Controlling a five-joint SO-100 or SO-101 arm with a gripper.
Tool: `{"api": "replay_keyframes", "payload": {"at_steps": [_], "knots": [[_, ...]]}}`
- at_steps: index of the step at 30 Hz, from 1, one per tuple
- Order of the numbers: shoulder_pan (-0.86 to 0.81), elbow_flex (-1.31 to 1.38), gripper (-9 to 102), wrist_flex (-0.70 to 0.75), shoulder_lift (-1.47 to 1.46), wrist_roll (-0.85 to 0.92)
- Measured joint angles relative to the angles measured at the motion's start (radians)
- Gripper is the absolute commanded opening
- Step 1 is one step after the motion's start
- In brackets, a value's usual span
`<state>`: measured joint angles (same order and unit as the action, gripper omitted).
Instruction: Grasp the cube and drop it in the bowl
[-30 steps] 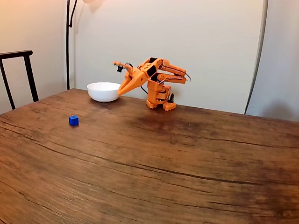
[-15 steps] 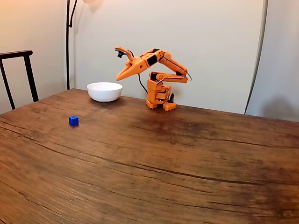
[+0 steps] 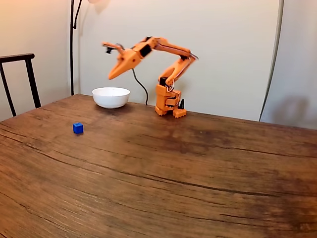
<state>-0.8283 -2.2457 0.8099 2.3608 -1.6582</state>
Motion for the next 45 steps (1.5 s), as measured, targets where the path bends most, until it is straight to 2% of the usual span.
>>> {"api": "replay_keyframes", "payload": {"at_steps": [8, 15, 33, 35, 41, 45], "knots": [[0.037, 0.367, 0, 0.0, -0.5, 0.0], [0.074, 0.63, 0, 0.0, -0.808, 0.0], [0.095, 0.884, 1, 0.0, -1.146, 0.002], [0.101, 0.884, 6, 0.0, -1.15, 0.002], [0.117, 0.885, 32, 0.0, -1.154, 0.002], [0.124, 0.885, 40, 0.0, -1.154, -0.048]]}}
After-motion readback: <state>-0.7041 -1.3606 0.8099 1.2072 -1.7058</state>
